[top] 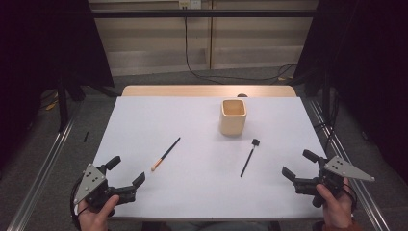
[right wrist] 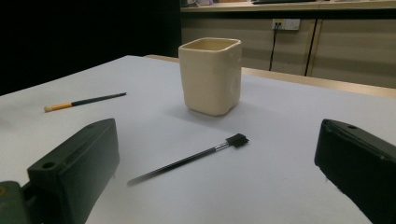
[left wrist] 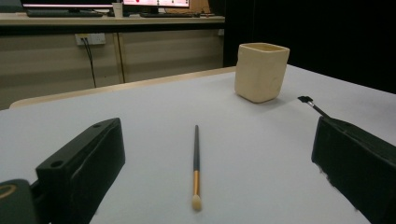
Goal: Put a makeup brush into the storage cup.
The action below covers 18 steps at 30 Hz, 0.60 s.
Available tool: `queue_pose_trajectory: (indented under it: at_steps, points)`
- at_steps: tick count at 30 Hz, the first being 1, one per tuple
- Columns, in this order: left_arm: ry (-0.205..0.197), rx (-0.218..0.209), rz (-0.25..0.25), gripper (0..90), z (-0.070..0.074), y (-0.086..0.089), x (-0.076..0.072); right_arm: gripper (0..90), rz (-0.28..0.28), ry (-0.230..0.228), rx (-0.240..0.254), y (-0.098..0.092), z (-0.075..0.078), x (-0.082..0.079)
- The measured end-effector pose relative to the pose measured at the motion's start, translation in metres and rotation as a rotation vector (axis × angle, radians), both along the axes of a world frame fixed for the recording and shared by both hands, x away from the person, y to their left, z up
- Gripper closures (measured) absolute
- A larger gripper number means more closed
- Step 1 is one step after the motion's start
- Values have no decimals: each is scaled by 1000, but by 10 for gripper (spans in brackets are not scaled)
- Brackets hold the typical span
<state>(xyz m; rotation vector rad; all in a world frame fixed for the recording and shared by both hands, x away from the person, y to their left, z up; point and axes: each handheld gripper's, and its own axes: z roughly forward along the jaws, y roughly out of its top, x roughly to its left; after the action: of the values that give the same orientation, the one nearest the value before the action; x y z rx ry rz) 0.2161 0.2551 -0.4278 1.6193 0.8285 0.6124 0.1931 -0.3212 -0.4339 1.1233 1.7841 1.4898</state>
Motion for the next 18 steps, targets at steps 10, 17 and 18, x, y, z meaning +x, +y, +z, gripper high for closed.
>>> queue_pose_trajectory:
  at_steps: [10,17,18]
  points:
    - [13,-6,1,25,-1,1,2,0,-6,13,-10,-1,-1,1]
    - [45,8,-19,23,-1,-4,3,0,-9,8,1,0,0,0]
    - [46,1,-22,23,0,-4,3,0,-1,2,-6,0,0,-1]
